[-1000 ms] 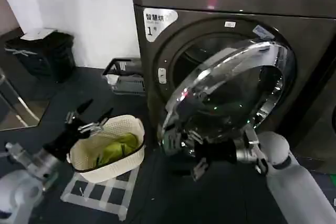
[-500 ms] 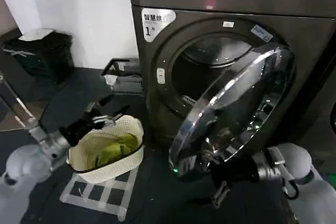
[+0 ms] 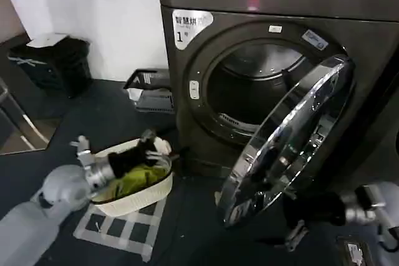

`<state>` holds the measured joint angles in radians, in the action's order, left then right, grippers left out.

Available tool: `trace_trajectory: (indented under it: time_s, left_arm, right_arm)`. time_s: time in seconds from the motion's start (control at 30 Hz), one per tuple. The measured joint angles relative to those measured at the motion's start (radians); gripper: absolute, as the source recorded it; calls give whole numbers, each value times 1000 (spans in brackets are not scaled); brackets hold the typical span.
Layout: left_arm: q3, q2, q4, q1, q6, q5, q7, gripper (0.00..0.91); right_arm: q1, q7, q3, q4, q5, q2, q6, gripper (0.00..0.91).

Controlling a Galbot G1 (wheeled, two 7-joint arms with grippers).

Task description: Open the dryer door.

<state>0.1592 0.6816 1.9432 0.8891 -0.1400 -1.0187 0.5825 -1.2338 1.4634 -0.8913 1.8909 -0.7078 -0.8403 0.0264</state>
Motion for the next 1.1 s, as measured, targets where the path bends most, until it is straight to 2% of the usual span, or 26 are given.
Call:
trace_trajectory:
  time_s: [0.2,0.4,0.67,0.9,1.1]
  left_arm:
    - [-93,23,-1,-53,6,19,18,907]
    - [-199,53,-19,-123,7,31,23,907]
    - [-319,110,-47,-202,8,40,33,907]
    - [-436,154,-61,-273,25,65,37,907]
    - [-525,210,-77,-322,36,82,40,907]
  right_arm:
    - [-54,-2,-171,-54,-36,-26,-11,907]
    - [-112,-8,-371,-135,-30,-62,-13,907]
    - [-174,-111,-608,-244,-53,-117,-10,907]
    - [-232,-339,-794,-271,-96,-148,-19,907]
    - [-295,-597,-918,-247,-111,-184,39,907]
